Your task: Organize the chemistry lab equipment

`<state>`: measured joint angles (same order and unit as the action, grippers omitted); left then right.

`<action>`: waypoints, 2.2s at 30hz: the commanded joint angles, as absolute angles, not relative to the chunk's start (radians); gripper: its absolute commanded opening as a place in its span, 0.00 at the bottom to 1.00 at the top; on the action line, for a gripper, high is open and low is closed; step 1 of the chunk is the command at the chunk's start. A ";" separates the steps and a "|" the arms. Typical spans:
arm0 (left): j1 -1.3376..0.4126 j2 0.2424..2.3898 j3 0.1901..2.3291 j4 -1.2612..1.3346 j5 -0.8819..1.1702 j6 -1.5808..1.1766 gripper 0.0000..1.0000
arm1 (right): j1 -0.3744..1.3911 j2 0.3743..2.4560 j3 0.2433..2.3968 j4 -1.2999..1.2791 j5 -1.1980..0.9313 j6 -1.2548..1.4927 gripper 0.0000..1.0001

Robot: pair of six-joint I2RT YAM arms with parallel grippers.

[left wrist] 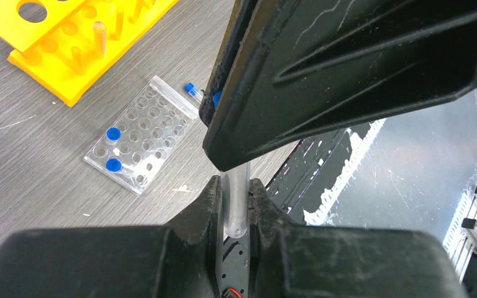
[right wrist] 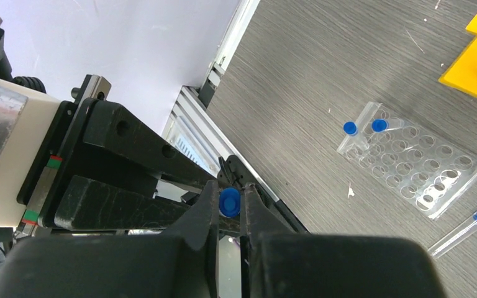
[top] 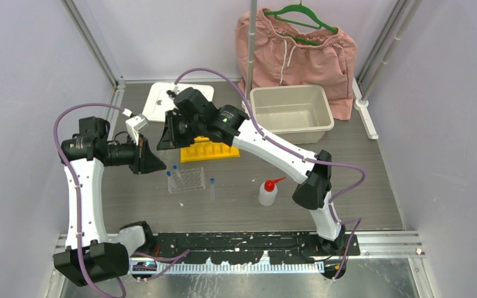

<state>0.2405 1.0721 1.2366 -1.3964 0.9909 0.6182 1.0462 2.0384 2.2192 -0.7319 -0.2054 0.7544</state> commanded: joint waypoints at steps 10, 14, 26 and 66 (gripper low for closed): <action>0.235 1.066 1.243 -1.231 0.836 0.370 1.00 | 1.047 1.910 2.128 -0.809 0.113 0.576 0.01; 0.235 1.094 1.262 -1.240 0.749 0.321 1.00 | 1.055 1.799 1.919 -0.730 0.248 0.535 0.01; 0.236 1.163 1.285 -1.230 0.580 0.222 1.00 | 1.171 1.639 1.466 -0.404 0.533 0.449 0.01; 0.238 1.188 1.284 -1.272 0.496 0.277 0.97 | 1.278 1.931 1.544 -0.158 0.570 0.296 0.01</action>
